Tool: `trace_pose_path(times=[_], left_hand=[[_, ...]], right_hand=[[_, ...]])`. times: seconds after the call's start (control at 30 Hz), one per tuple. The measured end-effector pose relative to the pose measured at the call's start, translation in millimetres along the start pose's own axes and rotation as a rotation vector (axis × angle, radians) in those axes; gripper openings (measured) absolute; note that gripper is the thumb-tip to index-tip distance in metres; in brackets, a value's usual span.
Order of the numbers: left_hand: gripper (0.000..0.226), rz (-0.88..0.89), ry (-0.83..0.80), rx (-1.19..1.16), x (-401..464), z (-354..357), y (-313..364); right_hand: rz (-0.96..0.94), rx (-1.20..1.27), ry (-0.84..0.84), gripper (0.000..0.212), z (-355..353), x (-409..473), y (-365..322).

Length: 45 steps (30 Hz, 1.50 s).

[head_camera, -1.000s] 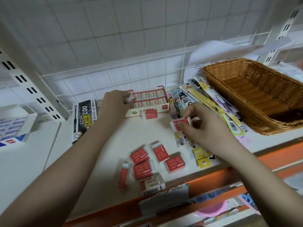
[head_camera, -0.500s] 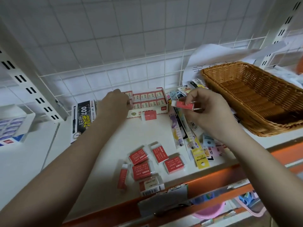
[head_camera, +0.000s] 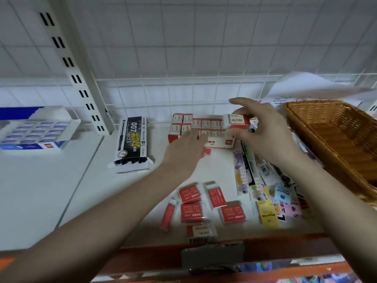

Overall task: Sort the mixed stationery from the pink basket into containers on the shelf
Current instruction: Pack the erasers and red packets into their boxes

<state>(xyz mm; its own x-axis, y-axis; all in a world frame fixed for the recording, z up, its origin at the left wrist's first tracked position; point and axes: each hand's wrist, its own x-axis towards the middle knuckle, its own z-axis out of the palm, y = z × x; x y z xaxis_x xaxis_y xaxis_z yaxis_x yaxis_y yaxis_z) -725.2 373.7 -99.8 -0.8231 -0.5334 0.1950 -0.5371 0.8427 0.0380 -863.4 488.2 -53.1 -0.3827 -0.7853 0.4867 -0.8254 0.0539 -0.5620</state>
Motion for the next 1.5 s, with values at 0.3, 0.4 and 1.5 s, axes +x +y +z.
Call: trace_pose_path(times=[0.3, 0.4, 1.5], left_hand=[[0.033, -0.288, -0.03, -0.31, -62, -28, -34], [0.03, -0.382, 0.053, -0.386, -88, -31, -43], [0.036, 0.011, 0.136, -0.243, 24, -27, -24]], right_hand=[[-0.236, -0.211, -0.261, 0.025, 53, 56, 16], [-0.297, -0.224, -0.351, 0.027, 68, 74, 26], [0.115, -0.363, -0.718, 0.051, 13, -79, -41]])
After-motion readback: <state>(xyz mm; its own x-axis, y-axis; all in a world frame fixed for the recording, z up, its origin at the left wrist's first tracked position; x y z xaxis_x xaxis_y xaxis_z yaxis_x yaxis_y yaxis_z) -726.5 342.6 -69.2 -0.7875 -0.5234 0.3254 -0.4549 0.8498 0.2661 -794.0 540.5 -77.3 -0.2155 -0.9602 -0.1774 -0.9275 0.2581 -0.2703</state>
